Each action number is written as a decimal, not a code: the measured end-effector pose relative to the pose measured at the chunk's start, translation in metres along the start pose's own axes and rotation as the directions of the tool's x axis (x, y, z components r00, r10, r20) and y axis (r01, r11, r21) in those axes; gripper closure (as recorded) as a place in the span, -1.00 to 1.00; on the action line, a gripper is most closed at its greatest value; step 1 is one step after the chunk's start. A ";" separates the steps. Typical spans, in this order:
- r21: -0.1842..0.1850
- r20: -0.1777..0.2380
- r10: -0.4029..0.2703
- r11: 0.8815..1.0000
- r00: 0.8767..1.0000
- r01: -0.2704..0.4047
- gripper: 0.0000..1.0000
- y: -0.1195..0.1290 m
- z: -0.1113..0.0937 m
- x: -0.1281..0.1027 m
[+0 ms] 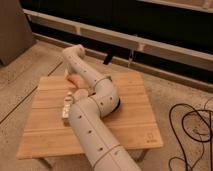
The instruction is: Place the pepper on the white sponge
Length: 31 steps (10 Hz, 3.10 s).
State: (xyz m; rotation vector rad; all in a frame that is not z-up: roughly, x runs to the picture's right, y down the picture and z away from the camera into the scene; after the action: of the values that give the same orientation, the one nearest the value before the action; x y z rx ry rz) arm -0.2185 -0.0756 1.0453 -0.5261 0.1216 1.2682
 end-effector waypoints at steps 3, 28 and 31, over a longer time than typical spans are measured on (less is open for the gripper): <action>0.003 -0.061 -0.012 1.000 0.998 0.013 -0.47 0.002 0.018 0.020; 0.157 0.164 0.093 0.980 0.982 -0.119 1.00 -0.029 -0.183 -0.054; 0.149 0.149 0.217 0.960 0.965 -0.239 1.00 -0.079 -0.180 -0.006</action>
State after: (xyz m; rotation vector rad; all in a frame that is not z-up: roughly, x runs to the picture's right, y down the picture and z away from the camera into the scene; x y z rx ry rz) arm -0.1112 -0.1762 0.9141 -0.2888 0.1797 1.5000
